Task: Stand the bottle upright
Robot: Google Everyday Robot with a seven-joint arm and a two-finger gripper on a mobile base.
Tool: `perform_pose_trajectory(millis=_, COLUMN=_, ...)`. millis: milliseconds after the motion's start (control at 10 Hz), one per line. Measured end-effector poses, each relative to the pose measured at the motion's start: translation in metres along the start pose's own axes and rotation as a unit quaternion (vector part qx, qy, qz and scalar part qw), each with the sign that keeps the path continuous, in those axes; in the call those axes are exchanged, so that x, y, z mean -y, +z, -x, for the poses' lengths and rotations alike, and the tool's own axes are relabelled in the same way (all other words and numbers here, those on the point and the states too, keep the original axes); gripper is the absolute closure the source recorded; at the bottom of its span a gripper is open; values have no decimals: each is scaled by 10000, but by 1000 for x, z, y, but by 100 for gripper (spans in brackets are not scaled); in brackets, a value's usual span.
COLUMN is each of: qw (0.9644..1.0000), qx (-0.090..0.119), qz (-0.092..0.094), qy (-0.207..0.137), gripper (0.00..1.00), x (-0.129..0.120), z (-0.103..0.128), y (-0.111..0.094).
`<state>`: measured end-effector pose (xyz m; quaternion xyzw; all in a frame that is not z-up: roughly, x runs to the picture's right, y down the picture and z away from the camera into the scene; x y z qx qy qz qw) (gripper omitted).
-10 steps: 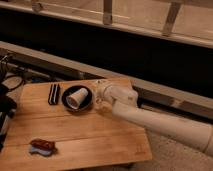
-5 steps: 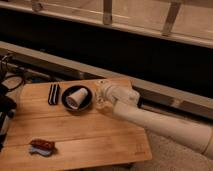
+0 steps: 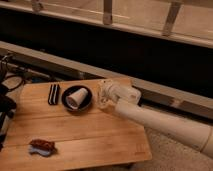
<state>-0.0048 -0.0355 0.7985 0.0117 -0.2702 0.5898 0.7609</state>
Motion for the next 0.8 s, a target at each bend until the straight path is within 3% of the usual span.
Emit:
perform_pose_trajectory(millis=200, qw=9998, qx=-63, qz=-4, qy=-186, gripper=28, x=6, z=-5, y=4)
perform_pose_trajectory(millis=300, qw=9994, qx=-68, qz=11, qy=-327, gripper=25, x=9, z=-9, y=5)
perform_pose_trajectory(millis=600, qw=9995, qx=-12, qz=132, qy=-298, gripper=25, x=14, z=-15, y=5)
perform_pose_trajectory(millis=800, qw=9994, qx=-32, qz=109, qy=-322, gripper=25, x=12, z=-16, y=6)
